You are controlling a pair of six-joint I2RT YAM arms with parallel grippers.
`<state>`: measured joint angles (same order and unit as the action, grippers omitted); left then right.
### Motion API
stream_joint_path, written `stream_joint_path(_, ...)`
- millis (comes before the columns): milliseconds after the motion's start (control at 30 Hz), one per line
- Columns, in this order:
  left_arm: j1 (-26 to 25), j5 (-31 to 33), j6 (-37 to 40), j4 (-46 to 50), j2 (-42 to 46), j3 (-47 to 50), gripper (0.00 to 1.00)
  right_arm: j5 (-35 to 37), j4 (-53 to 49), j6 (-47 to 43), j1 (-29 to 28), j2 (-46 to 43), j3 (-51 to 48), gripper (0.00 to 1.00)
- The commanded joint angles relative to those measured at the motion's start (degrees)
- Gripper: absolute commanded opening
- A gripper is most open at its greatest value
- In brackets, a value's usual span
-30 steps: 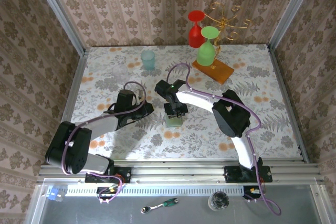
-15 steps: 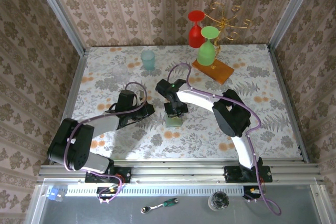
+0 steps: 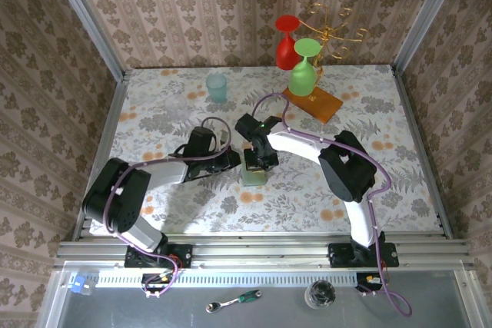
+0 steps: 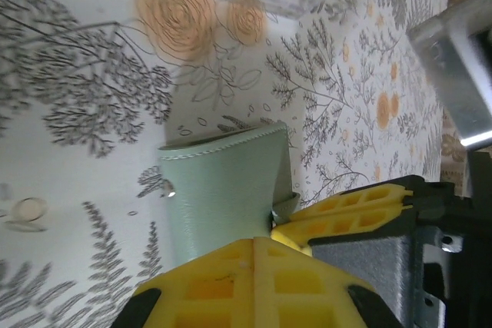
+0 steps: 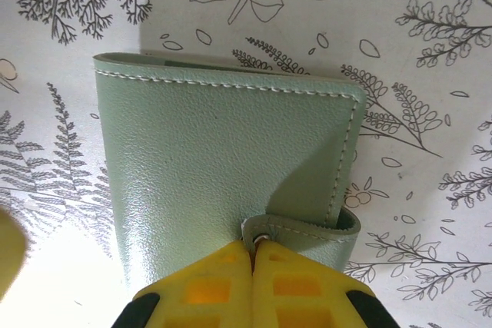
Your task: Take the credit cards out of the card holder
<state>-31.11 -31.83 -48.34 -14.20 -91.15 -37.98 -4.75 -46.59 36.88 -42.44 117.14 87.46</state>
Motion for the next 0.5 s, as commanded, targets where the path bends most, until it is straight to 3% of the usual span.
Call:
stream_joint_path(0,-1.67,-2.23,-1.66,1.36,-3.08,-2.64,0.00,-4.65,4.56,0.86,-0.02,0.68,-2.19,0.00)
stream_joint_path(200,-3.82,-1.30,0.27,8.46,-7.22,-6.26,0.00,-5.43,5.51,0.87,0.26,0.53,-2.64,0.00)
stream_joint_path(467,-3.61,3.75,6.83,22.89,-10.60,-9.96,0.00,3.16,-2.41,-2.18,0.22,2.79,0.27,0.00)
